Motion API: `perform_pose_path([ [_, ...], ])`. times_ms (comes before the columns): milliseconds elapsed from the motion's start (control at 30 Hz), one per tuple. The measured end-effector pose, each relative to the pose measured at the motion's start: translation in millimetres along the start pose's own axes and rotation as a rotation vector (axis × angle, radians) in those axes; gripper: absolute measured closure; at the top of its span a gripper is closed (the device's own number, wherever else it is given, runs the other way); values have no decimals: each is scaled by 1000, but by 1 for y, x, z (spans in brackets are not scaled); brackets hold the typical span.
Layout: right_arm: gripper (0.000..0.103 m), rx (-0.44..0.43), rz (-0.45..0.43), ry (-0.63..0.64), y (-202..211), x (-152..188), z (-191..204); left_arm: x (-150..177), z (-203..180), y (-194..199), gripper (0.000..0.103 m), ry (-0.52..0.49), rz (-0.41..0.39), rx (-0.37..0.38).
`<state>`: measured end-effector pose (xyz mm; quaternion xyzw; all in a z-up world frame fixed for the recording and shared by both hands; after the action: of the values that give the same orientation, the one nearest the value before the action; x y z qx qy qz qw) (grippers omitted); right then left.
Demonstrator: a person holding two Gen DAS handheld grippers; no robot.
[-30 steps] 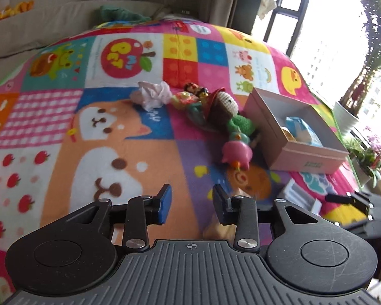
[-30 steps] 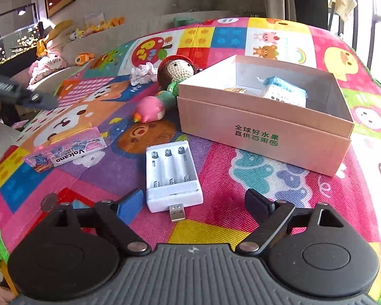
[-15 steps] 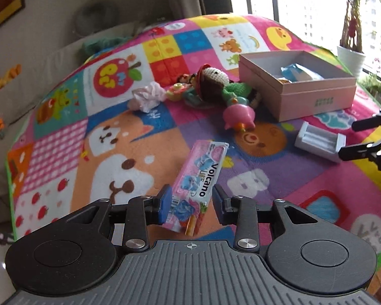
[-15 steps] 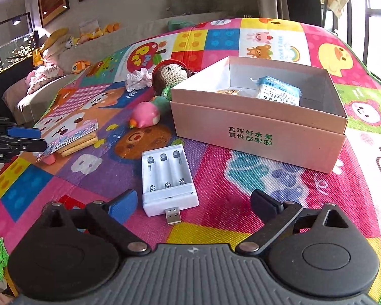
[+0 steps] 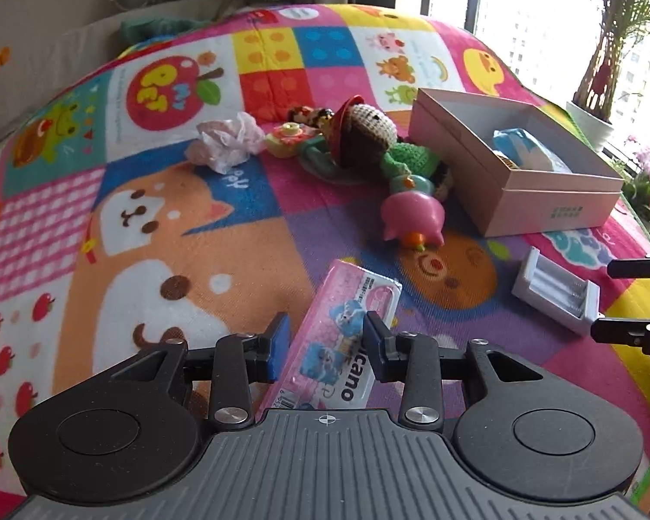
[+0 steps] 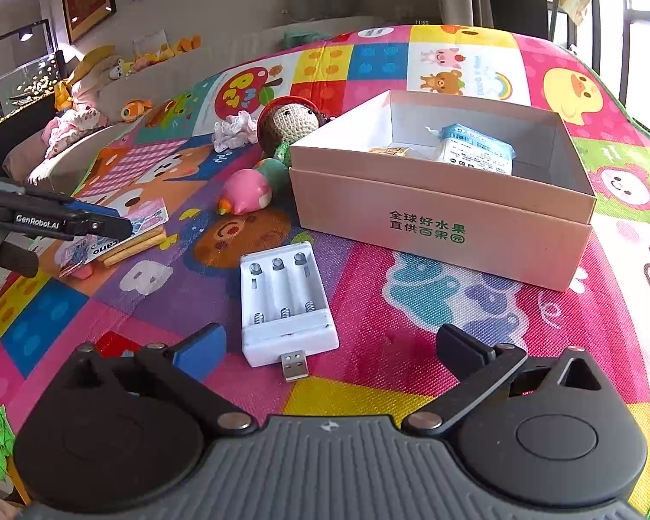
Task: Organize objects
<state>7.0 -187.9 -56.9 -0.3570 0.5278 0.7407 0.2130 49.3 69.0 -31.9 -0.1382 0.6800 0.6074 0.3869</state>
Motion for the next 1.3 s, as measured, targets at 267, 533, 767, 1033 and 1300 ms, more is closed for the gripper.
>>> perform_pose_path([
  [267, 0, -13, 7, -1, -1, 0, 0, 18, -13, 7, 58, -65, 66, 22],
  [533, 0, -12, 14, -2, -2, 0, -1, 15, -18, -11, 60, 15, 25, 4],
  [767, 0, -13, 22, -1, -3, 1, -1, 11, -41, -12, 76, 199, -11, 59],
  [1033, 6, 24, 58, 100, -15, -1, 19, 18, -45, -11, 75, 288, -103, 67],
  [1300, 42, 0, 68, 172, -33, -14, 55, 28, -41, -4, 75, 291, -144, 119],
])
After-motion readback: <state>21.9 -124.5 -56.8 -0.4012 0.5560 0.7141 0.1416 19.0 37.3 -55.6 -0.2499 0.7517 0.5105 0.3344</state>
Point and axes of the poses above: each gripper's, at about its wrist camera, not at the fingertips, and y roughly against the way its jaws point, z to its left, x to its underside, the point moved 9 cm from there along -y, roughly the way its jaws point, and after that the axes turned 4 degrees about -y, right-handed, at the moved point
